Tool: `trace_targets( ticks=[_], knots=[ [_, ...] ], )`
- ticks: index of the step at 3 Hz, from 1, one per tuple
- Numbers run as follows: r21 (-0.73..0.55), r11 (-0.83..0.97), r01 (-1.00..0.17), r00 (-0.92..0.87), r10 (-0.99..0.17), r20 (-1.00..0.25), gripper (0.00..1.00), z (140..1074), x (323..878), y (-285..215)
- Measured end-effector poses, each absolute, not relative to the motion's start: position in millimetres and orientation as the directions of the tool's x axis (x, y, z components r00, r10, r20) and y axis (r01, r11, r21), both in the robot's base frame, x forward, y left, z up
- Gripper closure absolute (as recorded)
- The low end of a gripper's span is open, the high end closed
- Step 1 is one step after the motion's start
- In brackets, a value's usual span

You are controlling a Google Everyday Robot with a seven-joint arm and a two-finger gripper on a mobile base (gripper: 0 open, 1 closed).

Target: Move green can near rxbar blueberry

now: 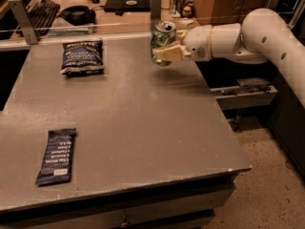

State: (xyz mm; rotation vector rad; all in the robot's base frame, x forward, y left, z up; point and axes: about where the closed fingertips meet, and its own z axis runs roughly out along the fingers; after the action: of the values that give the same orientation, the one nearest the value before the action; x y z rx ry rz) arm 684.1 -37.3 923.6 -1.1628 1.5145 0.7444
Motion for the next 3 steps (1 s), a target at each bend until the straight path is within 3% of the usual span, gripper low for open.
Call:
trace_targets(
  ticks=[2, 3],
  knots=[
    [-0.117, 0.134, -0.984, 0.089, -0.201, -0.976, 1.00, 926, 614, 81],
    [-0.092, 0.043, -0.995, 0.080, -0.225, -0.971, 1.00, 908, 579, 123]
  ],
)
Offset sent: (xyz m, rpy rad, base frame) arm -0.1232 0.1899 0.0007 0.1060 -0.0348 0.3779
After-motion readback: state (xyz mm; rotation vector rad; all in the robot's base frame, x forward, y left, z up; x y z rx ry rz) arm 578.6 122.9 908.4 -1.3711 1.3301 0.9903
